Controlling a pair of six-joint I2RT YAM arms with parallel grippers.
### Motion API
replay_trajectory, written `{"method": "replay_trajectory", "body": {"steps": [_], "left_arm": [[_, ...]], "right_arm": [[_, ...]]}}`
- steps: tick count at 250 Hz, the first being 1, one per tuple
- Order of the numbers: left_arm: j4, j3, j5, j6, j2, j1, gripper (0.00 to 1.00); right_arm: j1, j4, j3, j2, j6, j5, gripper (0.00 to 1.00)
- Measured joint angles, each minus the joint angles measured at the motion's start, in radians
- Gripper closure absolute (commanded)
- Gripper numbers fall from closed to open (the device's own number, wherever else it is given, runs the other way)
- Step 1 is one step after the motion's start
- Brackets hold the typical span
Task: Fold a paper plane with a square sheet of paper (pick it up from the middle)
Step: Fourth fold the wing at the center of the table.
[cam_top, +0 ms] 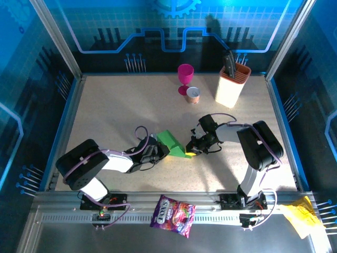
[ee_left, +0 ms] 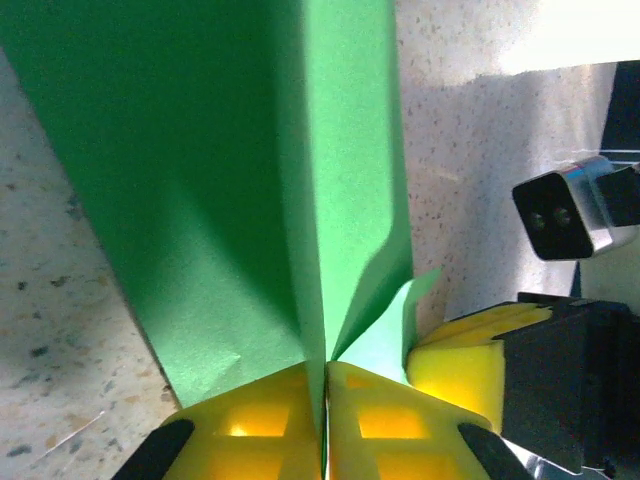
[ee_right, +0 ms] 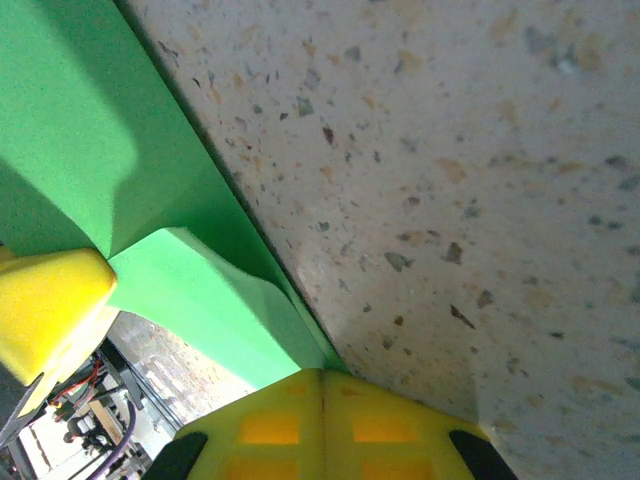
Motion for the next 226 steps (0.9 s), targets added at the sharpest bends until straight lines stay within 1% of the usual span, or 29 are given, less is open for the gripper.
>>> {"method": "replay_trajectory", "body": {"steps": [35, 59, 116, 149, 179, 226], "left_arm": [[-0.085, 0.032, 0.0, 0.024, -0.024, 0.0, 0.95], [-0.168, 0.074, 0.0, 0.049, -0.039, 0.0, 1.0], [-0.385, 0.203, 0.0, 0.107, -0.04, 0.0, 1.0], [-0.481, 0.237, 0.0, 0.12, -0.04, 0.0, 1.0], [-0.55, 0.253, 0.0, 0.127, -0.04, 0.0, 1.0], [-0.609, 0.261, 0.0, 0.129, -0.04, 0.0, 1.0]], "right_arm": [[0.0, 0.0, 0.0, 0.0, 0.0, 0.0, 1.0], [0.0, -0.004, 0.006, 0.0, 0.0, 0.001, 1.0], [0.011, -0.047, 0.036, -0.006, -0.019, 0.025, 1.0], [0.04, -0.053, 0.049, -0.022, -0.034, 0.072, 1.0], [0.049, -0.078, 0.058, -0.047, -0.038, 0.111, 1.0], [0.071, -0.069, 0.075, -0.068, -0.032, 0.113, 1.0]]}}
